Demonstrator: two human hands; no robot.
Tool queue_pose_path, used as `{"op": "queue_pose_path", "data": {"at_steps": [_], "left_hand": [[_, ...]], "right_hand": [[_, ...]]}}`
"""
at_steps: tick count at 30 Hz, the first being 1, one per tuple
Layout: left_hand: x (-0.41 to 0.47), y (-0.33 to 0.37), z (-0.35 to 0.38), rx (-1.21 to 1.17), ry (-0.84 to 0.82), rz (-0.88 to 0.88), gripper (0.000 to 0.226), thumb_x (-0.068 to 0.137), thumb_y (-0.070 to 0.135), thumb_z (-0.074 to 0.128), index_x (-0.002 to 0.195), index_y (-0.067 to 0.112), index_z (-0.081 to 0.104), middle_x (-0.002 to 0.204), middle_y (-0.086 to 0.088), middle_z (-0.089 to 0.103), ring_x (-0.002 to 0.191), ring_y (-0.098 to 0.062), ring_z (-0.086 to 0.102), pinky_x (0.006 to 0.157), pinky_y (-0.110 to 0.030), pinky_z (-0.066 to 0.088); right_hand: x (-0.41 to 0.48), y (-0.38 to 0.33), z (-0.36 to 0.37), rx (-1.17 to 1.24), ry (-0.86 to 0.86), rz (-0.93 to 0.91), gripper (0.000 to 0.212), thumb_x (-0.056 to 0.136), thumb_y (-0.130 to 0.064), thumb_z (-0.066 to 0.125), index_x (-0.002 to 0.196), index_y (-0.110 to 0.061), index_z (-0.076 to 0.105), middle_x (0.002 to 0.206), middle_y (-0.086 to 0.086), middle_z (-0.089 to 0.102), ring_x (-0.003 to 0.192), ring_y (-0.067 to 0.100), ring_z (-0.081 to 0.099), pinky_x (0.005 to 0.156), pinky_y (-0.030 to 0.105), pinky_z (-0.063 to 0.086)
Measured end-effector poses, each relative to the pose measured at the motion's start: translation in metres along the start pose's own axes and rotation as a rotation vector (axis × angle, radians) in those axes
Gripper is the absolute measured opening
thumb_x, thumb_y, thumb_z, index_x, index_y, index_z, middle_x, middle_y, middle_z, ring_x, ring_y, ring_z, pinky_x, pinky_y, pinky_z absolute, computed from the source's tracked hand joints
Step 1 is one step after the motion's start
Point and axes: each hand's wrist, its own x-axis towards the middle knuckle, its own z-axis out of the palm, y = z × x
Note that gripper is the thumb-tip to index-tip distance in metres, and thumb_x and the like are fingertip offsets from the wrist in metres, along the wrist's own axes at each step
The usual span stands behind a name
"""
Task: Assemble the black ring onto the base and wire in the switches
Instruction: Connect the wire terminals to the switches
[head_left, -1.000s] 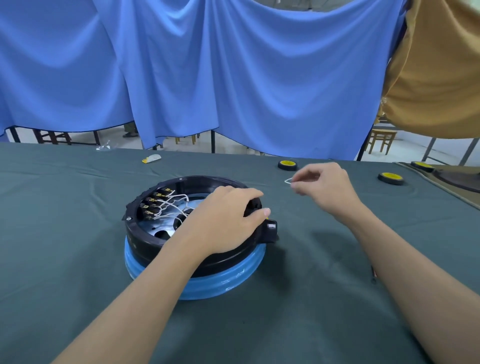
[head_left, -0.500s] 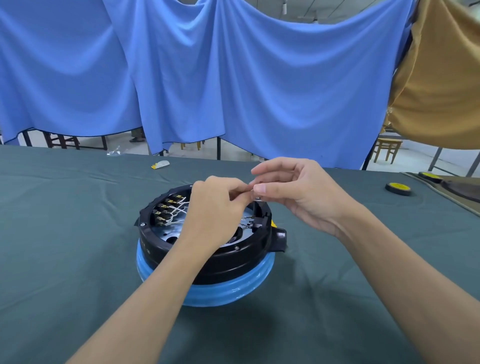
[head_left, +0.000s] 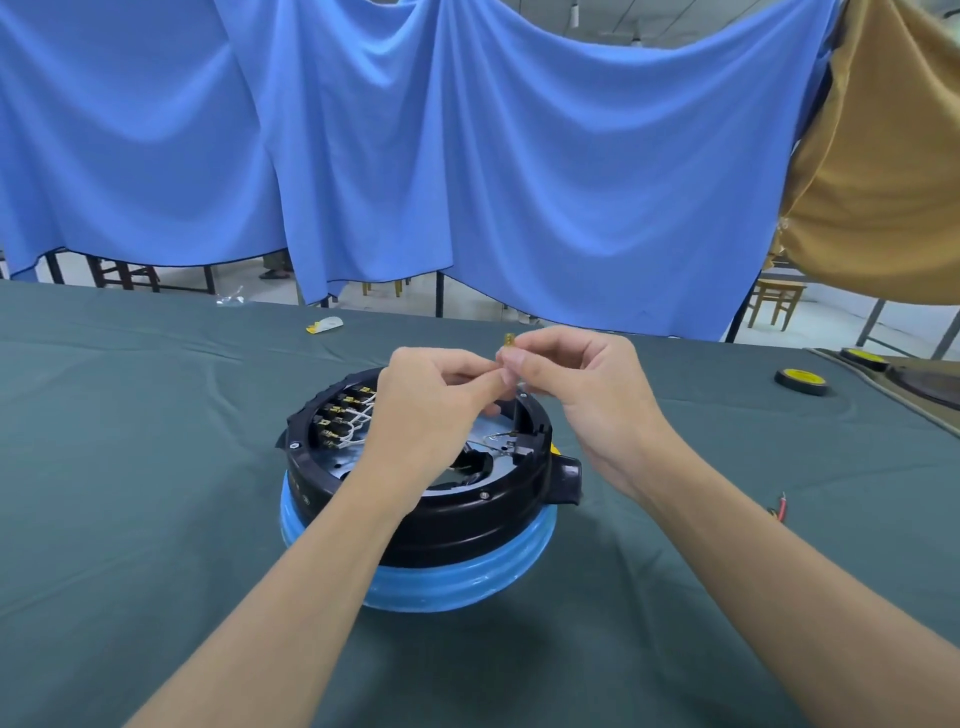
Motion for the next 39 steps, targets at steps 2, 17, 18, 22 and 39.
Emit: {"op": "queue_pose_path", "data": {"at_steps": [2,17,18,22,39], "left_hand": [[-0.002,0.004,-0.006,-0.006,0.009,0.015,0.006,0.083,0.019,0.077,0.078,0.023,0.078,0.07,0.005,0.075,0.065,-0.008,0.071,0.066,-0.017,0.052],[0.006,-0.062,-0.096,-0.041,0.35,-0.245,0.007,0.084,0.029,0.069,0.086,0.029,0.075,0.093,0.008,0.077,0.098,-0.012,0.07,0.101,-0.043,0.05],[0.005,-0.064,-0.097,-0.066,0.348,-0.255,0.013,0.08,0.035,0.068,0.089,0.029,0.075,0.097,0.008,0.077,0.101,-0.013,0.069,0.102,-0.043,0.049],[-0.003,-0.069,-0.101,-0.085,0.296,-0.278,0.028,0.074,0.045,0.06,0.097,0.037,0.074,0.112,0.012,0.073,0.112,-0.009,0.064,0.107,-0.041,0.044],[-0.011,-0.073,-0.095,-0.03,0.229,-0.317,0.058,0.076,0.042,0.047,0.124,0.017,0.068,0.126,-0.002,0.068,0.123,-0.022,0.058,0.108,-0.046,0.041]], "right_hand": [[0.003,-0.004,-0.002,-0.013,0.057,-0.015,0.004,0.088,-0.007,0.067,0.084,-0.009,0.067,0.079,0.007,0.074,0.081,0.016,0.069,0.082,0.03,0.055],[0.019,-0.002,0.062,-0.51,-0.316,0.085,0.013,0.087,-0.012,0.066,0.075,-0.013,0.071,0.063,0.005,0.07,0.041,0.006,0.054,0.041,0.013,0.037],[0.021,-0.002,0.068,-0.528,-0.33,0.1,0.013,0.088,-0.013,0.066,0.075,-0.014,0.07,0.06,0.005,0.069,0.039,0.007,0.052,0.04,0.012,0.036],[0.029,0.003,0.092,-0.5,-0.339,0.185,0.015,0.087,-0.013,0.068,0.072,-0.013,0.07,0.053,0.002,0.063,0.045,0.012,0.054,0.045,0.019,0.04],[0.039,0.022,0.121,-0.564,-0.292,0.257,0.017,0.084,-0.007,0.07,0.068,-0.01,0.069,0.06,0.002,0.065,0.047,0.005,0.059,0.043,0.015,0.043]]}}
